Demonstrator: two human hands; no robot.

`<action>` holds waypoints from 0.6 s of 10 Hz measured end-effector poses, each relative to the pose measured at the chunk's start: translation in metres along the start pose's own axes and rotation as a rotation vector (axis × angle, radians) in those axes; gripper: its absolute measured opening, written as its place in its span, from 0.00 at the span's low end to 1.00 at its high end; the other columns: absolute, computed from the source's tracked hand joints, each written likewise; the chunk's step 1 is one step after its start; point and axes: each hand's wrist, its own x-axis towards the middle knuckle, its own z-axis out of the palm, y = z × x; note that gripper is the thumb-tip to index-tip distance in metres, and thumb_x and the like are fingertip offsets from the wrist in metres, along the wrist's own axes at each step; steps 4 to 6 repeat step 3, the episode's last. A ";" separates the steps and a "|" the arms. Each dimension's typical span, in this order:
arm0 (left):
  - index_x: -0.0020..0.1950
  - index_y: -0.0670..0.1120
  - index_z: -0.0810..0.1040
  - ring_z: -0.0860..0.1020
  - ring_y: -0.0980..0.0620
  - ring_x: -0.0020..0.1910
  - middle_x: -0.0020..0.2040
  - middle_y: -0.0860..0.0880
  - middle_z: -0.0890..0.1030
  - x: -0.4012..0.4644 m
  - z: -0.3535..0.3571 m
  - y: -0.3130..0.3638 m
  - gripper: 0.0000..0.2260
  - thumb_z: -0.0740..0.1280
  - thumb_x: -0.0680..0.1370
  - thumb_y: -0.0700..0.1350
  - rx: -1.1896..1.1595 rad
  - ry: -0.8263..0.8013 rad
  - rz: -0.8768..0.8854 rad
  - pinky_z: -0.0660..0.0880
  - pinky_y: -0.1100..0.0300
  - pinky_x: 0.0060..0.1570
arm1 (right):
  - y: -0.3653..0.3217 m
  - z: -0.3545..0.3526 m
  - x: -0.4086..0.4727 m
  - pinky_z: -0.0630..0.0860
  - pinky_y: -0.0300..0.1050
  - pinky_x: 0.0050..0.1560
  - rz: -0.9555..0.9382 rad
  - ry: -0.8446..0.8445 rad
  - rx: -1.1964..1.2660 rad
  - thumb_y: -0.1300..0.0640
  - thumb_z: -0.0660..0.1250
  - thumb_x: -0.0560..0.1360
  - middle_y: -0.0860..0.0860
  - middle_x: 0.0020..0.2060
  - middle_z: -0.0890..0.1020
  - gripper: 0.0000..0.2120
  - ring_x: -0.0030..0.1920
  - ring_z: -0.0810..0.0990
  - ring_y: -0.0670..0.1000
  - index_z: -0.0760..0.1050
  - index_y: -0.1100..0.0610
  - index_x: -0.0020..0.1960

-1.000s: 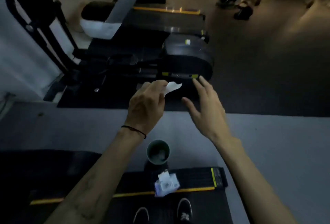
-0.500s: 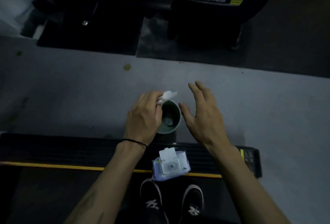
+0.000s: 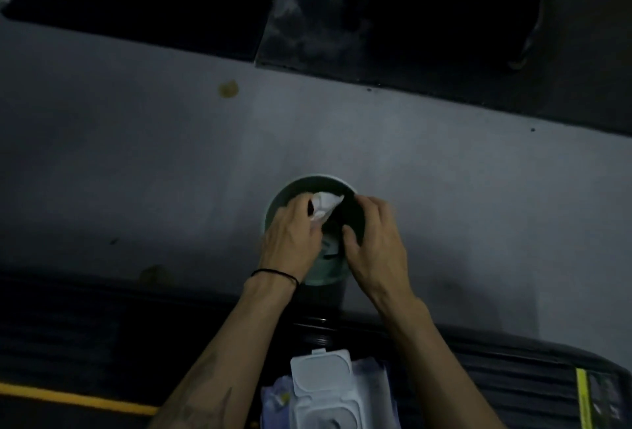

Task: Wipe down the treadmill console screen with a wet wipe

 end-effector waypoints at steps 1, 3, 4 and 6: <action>0.82 0.40 0.57 0.61 0.42 0.81 0.82 0.41 0.60 -0.002 0.010 -0.020 0.30 0.65 0.84 0.44 0.032 -0.155 -0.130 0.59 0.52 0.78 | 0.019 0.014 0.003 0.76 0.56 0.63 0.047 -0.118 -0.059 0.59 0.67 0.78 0.56 0.72 0.69 0.29 0.67 0.73 0.58 0.65 0.59 0.77; 0.84 0.45 0.51 0.58 0.45 0.82 0.84 0.43 0.56 -0.007 -0.013 -0.016 0.34 0.65 0.83 0.49 0.065 -0.128 -0.192 0.57 0.50 0.80 | 0.003 0.003 0.005 0.72 0.53 0.67 0.071 -0.131 -0.059 0.58 0.68 0.78 0.55 0.76 0.65 0.32 0.72 0.69 0.58 0.61 0.57 0.79; 0.84 0.45 0.51 0.58 0.45 0.82 0.84 0.43 0.56 -0.007 -0.013 -0.016 0.34 0.65 0.83 0.49 0.065 -0.128 -0.192 0.57 0.50 0.80 | 0.003 0.003 0.005 0.72 0.53 0.67 0.071 -0.131 -0.059 0.58 0.68 0.78 0.55 0.76 0.65 0.32 0.72 0.69 0.58 0.61 0.57 0.79; 0.84 0.45 0.51 0.58 0.45 0.82 0.84 0.43 0.56 -0.007 -0.013 -0.016 0.34 0.65 0.83 0.49 0.065 -0.128 -0.192 0.57 0.50 0.80 | 0.003 0.003 0.005 0.72 0.53 0.67 0.071 -0.131 -0.059 0.58 0.68 0.78 0.55 0.76 0.65 0.32 0.72 0.69 0.58 0.61 0.57 0.79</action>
